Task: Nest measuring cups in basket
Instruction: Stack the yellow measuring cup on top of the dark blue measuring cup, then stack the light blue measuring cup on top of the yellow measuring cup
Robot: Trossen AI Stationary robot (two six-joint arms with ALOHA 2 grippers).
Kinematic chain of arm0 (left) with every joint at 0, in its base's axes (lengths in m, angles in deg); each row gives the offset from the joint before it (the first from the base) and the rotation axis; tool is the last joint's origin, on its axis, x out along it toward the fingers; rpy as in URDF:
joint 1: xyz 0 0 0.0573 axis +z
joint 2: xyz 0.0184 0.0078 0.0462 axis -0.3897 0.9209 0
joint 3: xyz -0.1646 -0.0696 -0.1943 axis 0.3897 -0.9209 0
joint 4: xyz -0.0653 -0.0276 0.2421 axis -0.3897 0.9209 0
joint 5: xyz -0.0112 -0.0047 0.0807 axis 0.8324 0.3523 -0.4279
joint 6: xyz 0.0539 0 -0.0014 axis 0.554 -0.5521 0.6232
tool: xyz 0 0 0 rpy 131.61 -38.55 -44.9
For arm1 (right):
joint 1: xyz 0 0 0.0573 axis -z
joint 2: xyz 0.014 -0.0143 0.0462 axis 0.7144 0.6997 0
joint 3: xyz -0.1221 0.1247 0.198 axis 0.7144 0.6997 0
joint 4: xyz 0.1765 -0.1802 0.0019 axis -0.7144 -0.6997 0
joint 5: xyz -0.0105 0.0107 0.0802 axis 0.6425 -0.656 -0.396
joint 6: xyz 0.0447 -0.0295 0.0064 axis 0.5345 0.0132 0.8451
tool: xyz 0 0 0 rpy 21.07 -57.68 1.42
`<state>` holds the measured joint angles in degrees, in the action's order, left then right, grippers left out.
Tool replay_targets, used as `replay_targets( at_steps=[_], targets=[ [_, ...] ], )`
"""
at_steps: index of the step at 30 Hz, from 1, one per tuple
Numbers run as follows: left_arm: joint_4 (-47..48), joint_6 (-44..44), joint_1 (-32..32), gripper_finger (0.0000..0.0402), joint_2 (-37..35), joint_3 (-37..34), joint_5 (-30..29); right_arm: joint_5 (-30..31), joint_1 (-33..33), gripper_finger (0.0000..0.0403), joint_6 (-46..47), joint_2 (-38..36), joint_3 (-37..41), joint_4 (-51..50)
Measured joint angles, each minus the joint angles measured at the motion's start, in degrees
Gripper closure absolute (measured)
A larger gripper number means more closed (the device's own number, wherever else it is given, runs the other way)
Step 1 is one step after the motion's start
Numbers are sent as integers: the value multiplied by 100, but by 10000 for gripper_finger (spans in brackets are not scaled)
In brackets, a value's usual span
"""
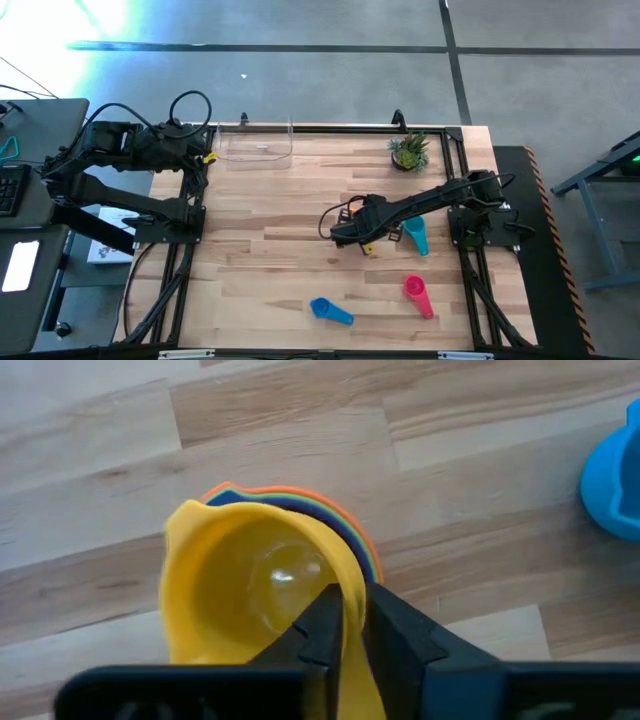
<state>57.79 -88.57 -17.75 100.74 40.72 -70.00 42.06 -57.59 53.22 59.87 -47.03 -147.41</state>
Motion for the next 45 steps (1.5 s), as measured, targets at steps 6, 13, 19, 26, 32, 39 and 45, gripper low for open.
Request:
replay_targets(
  at_steps=[6, 13, 19, 26, 32, 39, 45],
  targets=[
    [0, 54, 0, 298, 0, 0, -1, 1, 0, 318, -1, 0, 0, -3],
    [-1, 55, 1, 298, 0, 0, -1, 38, 17, 305, -148, 0, 0, -78],
    [0, 54, 0, 298, 0, 0, -1, 70, 37, 304, -239, 1, -99, -141],
    [0, 54, 0, 298, 0, 0, -1, 262, 37, 304, -752, -14, -779, -954],
    [0, 56, 2, 298, 0, 0, 1, 345, 37, 304, -1330, -17, -1392, -1689],
    [0, 150, 1, 298, 0, 1, 1, 574, 33, 304, -1857, -165, -1857, -2213],
    [3, 146, 0, 298, -2, 2, 3, 807, 20, 304, -1955, -726, -1583, -2265]
  ],
)
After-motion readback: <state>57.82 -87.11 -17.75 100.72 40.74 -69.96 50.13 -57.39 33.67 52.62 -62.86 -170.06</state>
